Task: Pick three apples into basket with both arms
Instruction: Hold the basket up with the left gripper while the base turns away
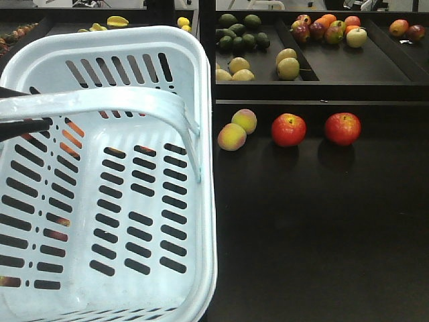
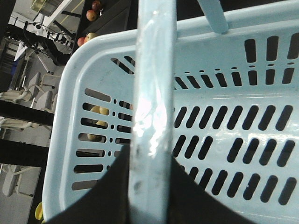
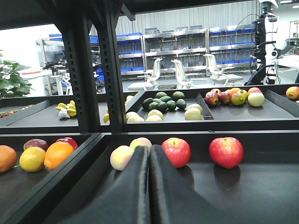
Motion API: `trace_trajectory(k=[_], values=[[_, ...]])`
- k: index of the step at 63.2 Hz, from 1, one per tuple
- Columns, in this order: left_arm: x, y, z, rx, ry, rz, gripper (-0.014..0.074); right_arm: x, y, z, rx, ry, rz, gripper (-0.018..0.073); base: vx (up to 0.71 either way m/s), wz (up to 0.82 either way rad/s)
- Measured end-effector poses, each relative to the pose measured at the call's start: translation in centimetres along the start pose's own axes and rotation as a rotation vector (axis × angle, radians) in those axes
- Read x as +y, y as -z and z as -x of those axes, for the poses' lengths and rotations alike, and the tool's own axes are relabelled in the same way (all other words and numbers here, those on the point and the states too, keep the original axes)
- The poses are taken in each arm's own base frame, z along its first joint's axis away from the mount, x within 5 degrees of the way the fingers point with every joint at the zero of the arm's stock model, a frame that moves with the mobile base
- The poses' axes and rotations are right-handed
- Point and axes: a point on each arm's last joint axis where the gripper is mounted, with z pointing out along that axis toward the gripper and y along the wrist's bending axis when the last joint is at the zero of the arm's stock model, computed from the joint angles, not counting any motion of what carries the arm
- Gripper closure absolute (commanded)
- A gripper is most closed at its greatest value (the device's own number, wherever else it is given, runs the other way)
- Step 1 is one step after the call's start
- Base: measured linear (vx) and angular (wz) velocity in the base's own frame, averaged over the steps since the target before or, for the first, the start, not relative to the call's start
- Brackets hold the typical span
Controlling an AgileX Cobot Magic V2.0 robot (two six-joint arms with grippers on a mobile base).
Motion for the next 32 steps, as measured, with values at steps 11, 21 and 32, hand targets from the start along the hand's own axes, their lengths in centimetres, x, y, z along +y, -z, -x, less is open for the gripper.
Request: trace_trajectory(k=[11,21,32], values=[[0.0,0.0,0.0,0.0,0.0,0.0,0.0604,0.0,0.0,0.0,0.0,0.0,0.0,0.0568,0.0,0.0],[0.0,0.0,0.0,0.0,0.0,0.0,0.0604,0.0,0.0,0.0,0.0,0.0,0.0,0.0568,0.0,0.0],[0.0,0.0,0.0,0.0,0.0,0.0,0.0604,0.0,0.0,0.0,0.0,0.0,0.0,0.0568,0.0,0.0]])
